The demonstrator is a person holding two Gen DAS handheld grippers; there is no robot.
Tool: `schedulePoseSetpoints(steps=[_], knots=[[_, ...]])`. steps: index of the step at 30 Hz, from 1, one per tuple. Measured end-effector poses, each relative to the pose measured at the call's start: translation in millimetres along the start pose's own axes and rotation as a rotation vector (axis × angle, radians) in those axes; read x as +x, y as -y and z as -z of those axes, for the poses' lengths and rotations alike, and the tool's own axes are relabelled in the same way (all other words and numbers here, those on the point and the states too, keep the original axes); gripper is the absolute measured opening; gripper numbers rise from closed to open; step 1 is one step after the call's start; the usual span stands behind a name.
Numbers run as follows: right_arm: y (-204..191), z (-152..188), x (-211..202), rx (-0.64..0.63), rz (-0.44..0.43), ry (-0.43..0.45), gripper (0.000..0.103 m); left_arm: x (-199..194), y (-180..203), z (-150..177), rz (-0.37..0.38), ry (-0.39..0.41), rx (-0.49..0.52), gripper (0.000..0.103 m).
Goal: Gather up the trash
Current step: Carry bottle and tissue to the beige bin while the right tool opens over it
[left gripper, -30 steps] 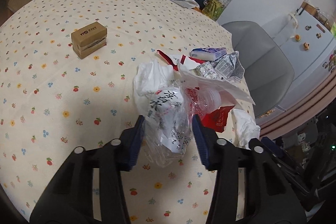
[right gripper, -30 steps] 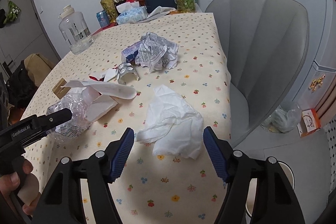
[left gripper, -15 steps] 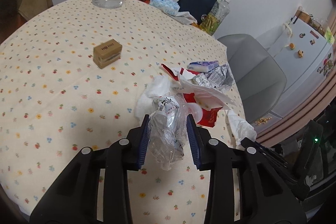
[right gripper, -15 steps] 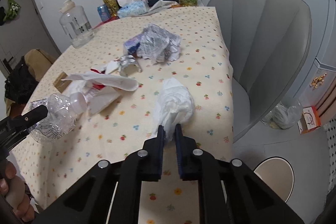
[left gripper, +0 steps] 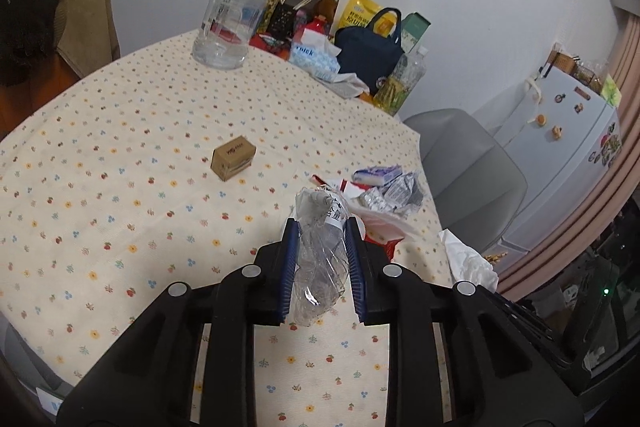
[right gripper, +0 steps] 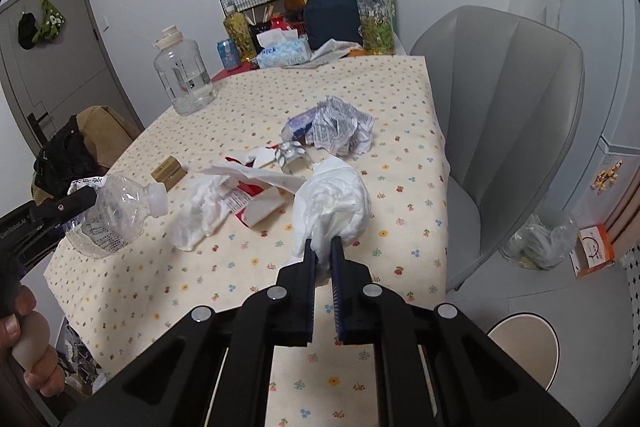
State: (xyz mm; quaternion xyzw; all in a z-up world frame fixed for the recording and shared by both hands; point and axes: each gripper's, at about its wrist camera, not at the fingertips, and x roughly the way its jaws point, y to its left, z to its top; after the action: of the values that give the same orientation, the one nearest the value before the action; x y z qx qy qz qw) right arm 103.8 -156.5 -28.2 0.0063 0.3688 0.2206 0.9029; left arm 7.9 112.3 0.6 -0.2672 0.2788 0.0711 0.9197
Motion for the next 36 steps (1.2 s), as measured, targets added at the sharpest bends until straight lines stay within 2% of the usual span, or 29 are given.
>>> schedulePoseSetpoints(steps=[9, 21, 29, 36], knots=[[9.8, -4.1, -32.8, 0.008, 0.025, 0.063, 0.008, -2.2, 32.5, -5.3, 0.051, 0.013, 0.059, 0.023], [67.8, 8.1, -59.3, 0.099, 0.110, 0.086, 0.008, 26.3, 105.8, 7.4, 0.145, -0.044, 0.185, 0.024], [122.9, 24.7, -70.2, 0.187, 0.193, 0.083, 0.008, 64.8, 167.1, 29.2, 0.204, -0.136, 0.280, 0.024], [178.2, 51.9, -63.8, 0.287, 0.246, 0.039, 0.008, 109.4, 217.0, 67.3, 0.232, -0.244, 0.358, 0.024]])
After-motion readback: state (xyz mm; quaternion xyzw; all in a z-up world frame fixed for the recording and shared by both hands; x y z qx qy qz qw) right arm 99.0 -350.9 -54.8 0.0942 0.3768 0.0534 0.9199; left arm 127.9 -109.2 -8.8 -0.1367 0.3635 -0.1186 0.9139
